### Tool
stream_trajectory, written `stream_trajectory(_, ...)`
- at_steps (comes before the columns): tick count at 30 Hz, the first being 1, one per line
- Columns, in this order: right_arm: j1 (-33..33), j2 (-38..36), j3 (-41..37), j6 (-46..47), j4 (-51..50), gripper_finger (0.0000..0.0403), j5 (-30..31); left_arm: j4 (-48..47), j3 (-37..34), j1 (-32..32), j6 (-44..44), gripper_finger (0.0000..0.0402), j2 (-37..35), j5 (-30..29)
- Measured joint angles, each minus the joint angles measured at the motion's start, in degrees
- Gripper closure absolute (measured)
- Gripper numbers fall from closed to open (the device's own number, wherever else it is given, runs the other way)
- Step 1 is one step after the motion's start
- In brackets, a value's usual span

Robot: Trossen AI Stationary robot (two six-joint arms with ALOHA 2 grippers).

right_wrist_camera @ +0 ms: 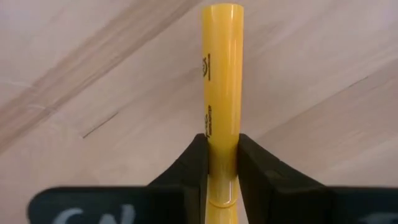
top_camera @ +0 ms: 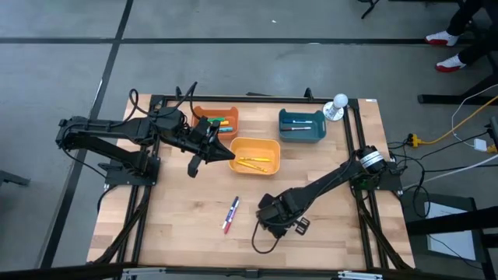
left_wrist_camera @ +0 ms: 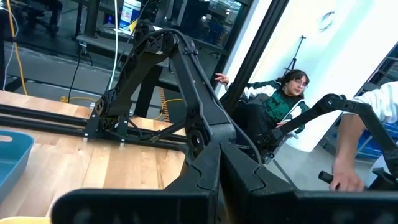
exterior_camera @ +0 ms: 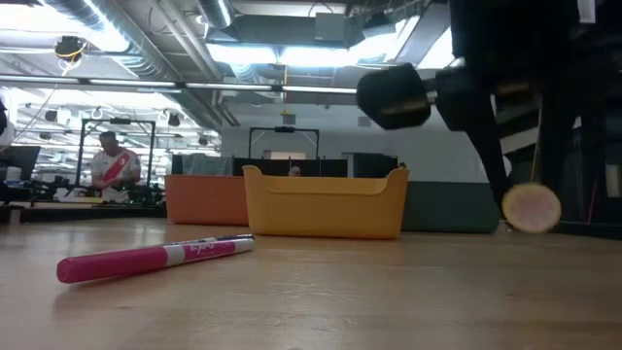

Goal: Pick & Place Markers
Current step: Put the big yellow highlighter pen into the orange bin

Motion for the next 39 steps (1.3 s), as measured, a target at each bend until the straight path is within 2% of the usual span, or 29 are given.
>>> stream_trajectory(6,0.0,-1.1,1.5,2.2,-2.4,0.0341,-0.2,0.0,0.0,0.0,0.0,0.0397,0.0,0.0)
stream_trajectory(13,0.0,-6.6,1.6,3.9,-4.1,0.0341,-0.2,1.4,0.0,0.0,0.0,0.0399,0.0,0.0)
stream_trajectory(27,0.0,-16.3,1.6,19.0,-5.0,0.0341,-0.1,2.4,0.0,0.0,0.0,0.0400,0.0,0.0)
stream_trajectory(30,0.0,-19.4,1.6,22.8,-4.9,0.0341,1.6,2.5,0.0,0.0,0.0,0.0398,0.0,0.0)
stream_trajectory(39,0.0,-28.7,1.7,31.5,-4.0,0.0341,11.9,2.5,0.0,0.0,0.8,0.0397,0.0,0.0)
